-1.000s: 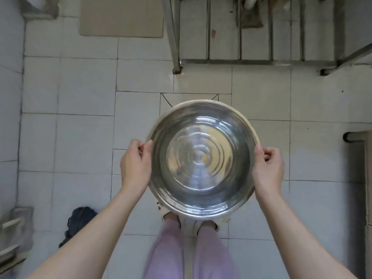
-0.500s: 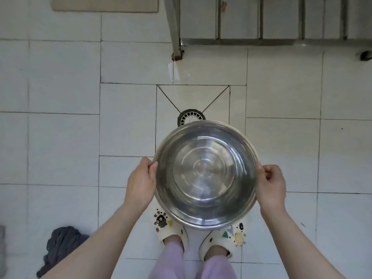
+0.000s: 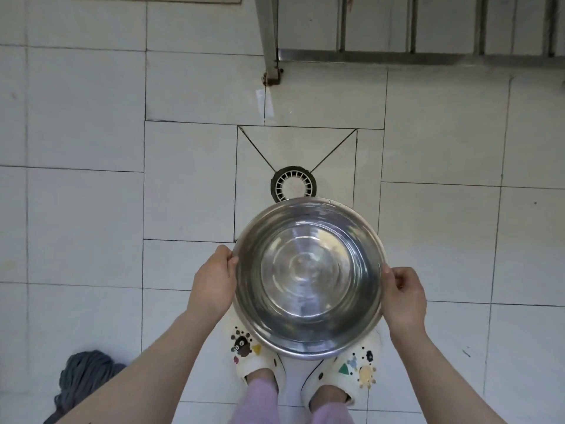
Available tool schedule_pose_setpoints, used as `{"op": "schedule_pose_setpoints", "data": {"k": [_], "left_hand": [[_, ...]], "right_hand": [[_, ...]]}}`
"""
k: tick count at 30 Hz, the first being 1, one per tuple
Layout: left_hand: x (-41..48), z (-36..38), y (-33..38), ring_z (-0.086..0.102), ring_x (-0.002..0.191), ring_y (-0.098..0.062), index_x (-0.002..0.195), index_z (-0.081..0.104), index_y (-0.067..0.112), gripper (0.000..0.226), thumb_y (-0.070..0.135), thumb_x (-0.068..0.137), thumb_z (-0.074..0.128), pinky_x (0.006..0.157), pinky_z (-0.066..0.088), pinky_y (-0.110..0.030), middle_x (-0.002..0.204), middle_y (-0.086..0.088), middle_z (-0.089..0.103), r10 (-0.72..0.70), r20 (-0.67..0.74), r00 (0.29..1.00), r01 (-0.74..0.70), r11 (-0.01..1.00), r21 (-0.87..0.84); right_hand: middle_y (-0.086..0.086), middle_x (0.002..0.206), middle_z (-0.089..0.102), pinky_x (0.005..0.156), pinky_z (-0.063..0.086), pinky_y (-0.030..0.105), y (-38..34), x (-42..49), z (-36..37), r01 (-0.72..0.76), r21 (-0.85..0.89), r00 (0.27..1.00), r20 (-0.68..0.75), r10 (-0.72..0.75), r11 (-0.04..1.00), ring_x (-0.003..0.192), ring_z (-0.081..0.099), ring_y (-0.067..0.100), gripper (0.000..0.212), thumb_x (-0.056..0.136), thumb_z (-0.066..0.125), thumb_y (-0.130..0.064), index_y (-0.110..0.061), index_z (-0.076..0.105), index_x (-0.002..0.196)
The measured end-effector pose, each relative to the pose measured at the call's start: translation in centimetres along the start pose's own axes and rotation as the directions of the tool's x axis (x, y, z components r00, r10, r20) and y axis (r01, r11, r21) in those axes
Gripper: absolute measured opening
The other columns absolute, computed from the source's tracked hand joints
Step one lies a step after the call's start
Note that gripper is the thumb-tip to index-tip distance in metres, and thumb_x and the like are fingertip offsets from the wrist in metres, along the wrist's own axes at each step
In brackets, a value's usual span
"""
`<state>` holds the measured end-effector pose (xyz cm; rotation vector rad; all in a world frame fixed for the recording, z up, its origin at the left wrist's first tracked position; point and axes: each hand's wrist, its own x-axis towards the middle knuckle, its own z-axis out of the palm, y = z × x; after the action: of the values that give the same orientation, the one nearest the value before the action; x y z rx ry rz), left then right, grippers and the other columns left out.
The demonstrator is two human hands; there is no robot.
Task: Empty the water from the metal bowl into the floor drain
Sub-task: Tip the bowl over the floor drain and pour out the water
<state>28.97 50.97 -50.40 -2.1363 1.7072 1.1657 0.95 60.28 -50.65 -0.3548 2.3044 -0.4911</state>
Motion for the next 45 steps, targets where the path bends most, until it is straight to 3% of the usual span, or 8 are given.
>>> {"op": "schedule_pose_setpoints", "data": {"k": [4, 10, 17, 25, 45], "left_hand": [[0.3, 0.1, -0.1, 0.051, 0.061, -0.015, 0.083, 0.046, 0.013, 0.022, 0.025, 0.098, 0.035, 0.05, 0.033, -0.025, 0.065, 0.0, 0.055, -0.005, 0.01, 1.0, 0.005, 1.0, -0.004], [0.3, 0.0, 0.0, 0.051, 0.061, -0.015, 0.081, 0.045, 0.015, 0.022, 0.026, 0.098, 0.034, 0.05, 0.032, -0.025, 0.065, 0.001, 0.055, 0.001, 0.034, 0.999, -0.001, 1.0, -0.002], [0.4, -0.2, 0.3, 0.051, 0.064, -0.02, 0.083, 0.046, 0.012, 0.022, 0.023, 0.098, 0.035, 0.053, 0.033, -0.03, 0.067, 0.0, 0.054, 0.024, 0.032, 0.999, -0.024, 0.999, 0.021], [0.8, -0.6, 0.6, 0.053, 0.067, -0.022, 0.083, 0.047, 0.011, 0.024, 0.025, 0.097, 0.034, 0.052, 0.033, -0.03, 0.069, -0.002, 0.057, 0.025, 0.042, 0.999, -0.026, 0.999, 0.019], [0.9, -1.0, 0.2, 0.051, 0.063, -0.014, 0.083, 0.047, 0.012, 0.021, 0.023, 0.096, 0.035, 0.05, 0.031, -0.023, 0.067, 0.001, 0.056, 0.014, 0.043, 0.999, -0.015, 0.999, 0.03]], "right_hand": [[0.002, 0.076, 0.061, 0.065, 0.04, 0.031, 0.2, 0.1, 0.3, -0.025, 0.004, 1.0, 0.005, 0.025, 1.0, 0.068, 0.056, 0.017, 0.027, 0.094, 0.051, -0.037, -0.013, 0.055, 0.085], [0.001, 0.075, 0.061, 0.059, 0.04, 0.028, 0.9, -0.2, 0.2, -0.046, -0.015, 0.999, -0.002, 0.046, 0.999, 0.068, 0.056, 0.016, 0.027, 0.095, 0.05, -0.038, -0.014, 0.055, 0.083], [0.002, 0.074, 0.061, 0.07, 0.044, 0.034, 1.2, -0.5, 0.2, -0.08, -0.016, 0.997, 0.006, 0.08, 0.997, 0.069, 0.056, 0.019, 0.028, 0.094, 0.051, -0.039, -0.013, 0.055, 0.084], [0.001, 0.074, 0.061, 0.06, 0.039, 0.029, 1.1, -0.8, 0.3, -0.081, -0.036, 0.997, 0.004, 0.082, 0.996, 0.067, 0.055, 0.014, 0.027, 0.095, 0.05, -0.035, -0.011, 0.055, 0.085], [0.003, 0.076, 0.062, 0.059, 0.038, 0.027, 0.3, -1.4, 0.3, -0.095, -0.024, 0.995, 0.001, 0.095, 0.995, 0.067, 0.054, 0.015, 0.026, 0.095, 0.05, -0.034, -0.009, 0.057, 0.087]]}}
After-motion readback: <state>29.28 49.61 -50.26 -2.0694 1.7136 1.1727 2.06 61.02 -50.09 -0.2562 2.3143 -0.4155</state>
